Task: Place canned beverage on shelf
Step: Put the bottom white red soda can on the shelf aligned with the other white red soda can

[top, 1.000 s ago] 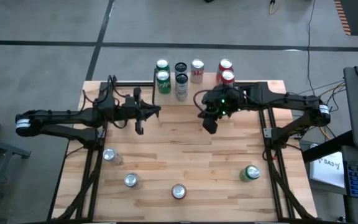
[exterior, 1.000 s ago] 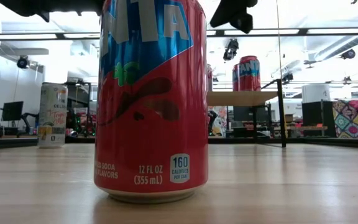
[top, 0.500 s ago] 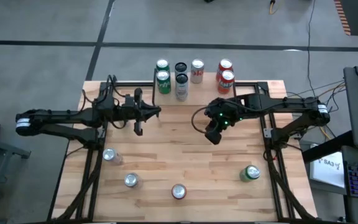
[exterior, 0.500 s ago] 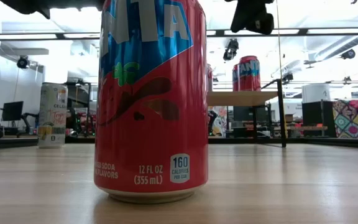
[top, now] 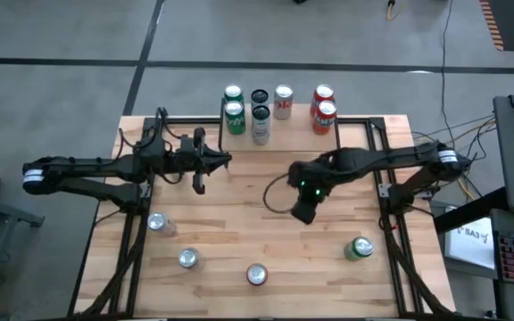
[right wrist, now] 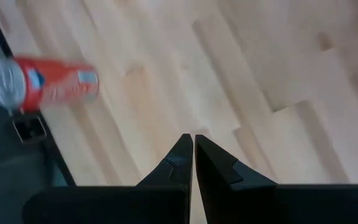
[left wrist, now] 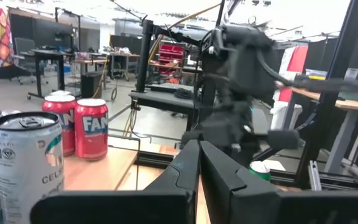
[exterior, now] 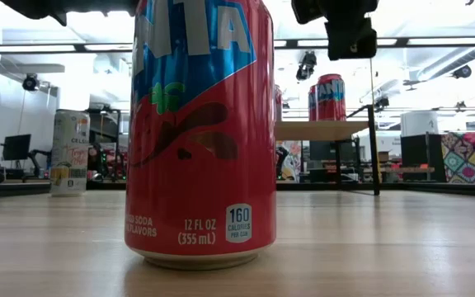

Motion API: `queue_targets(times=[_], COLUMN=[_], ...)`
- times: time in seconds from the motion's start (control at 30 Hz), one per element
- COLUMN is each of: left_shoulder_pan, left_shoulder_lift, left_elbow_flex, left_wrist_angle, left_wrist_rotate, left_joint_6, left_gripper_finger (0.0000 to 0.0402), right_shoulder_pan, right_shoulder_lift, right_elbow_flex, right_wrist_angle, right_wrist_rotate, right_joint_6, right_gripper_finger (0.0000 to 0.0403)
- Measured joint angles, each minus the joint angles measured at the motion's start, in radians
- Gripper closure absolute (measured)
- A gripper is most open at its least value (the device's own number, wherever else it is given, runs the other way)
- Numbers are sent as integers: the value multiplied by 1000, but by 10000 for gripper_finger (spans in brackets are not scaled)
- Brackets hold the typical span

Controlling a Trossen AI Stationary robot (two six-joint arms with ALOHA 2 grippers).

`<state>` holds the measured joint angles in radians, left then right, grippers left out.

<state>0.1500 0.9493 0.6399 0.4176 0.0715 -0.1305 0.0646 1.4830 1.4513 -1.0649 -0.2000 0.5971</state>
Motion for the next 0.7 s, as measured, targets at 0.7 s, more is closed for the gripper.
queue_targets(times=[0.7], left_shoulder_pan=[-186], left_shoulder_lift=[10], left_elbow_flex=[1], left_wrist_angle=[30], left_wrist_rotate=[0], left_joint_6=[-20], left_gripper_finger=[402], right_shoulder_pan=[376], right_shoulder_lift=[122], right_elbow_flex=[-13], right_wrist_angle=[357], right_wrist_rotate=[186], right_joint_6=[-281], right_gripper_finger=[394])
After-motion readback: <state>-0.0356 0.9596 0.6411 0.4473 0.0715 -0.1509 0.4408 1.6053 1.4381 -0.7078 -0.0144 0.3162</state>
